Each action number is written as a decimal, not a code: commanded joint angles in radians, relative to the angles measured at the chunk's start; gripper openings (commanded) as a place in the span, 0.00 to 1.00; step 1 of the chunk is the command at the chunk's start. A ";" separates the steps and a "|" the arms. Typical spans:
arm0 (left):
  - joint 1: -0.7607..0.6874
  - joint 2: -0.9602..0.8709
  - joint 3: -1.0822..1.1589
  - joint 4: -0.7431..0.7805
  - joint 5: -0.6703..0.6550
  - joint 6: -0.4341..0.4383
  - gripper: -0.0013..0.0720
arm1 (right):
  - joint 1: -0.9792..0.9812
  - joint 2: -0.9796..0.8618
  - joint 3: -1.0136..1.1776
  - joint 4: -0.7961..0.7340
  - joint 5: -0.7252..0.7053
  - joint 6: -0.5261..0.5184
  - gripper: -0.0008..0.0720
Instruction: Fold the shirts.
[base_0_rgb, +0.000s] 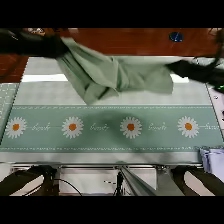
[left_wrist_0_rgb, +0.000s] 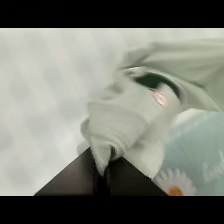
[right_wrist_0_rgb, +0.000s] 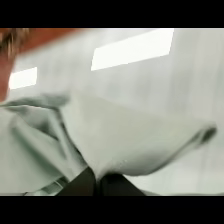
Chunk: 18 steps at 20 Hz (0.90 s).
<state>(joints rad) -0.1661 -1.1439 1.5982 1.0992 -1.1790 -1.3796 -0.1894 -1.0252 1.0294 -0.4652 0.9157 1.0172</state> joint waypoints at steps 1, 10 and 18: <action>0.040 0.127 0.227 0.158 -0.022 0.003 0.04 | -0.137 0.173 0.201 -0.067 0.047 0.081 0.04; 0.034 0.404 0.321 0.158 -0.079 0.002 0.04 | -0.176 0.331 0.575 -0.185 0.180 0.274 0.04; 0.035 0.537 0.321 0.211 -0.480 -0.134 0.04 | -0.176 0.331 0.786 -0.387 0.733 0.428 0.04</action>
<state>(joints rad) -0.1318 -0.6460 1.9175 1.2964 -1.4807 -1.4422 -0.3649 -0.6960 1.7451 -0.7826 1.4216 1.3880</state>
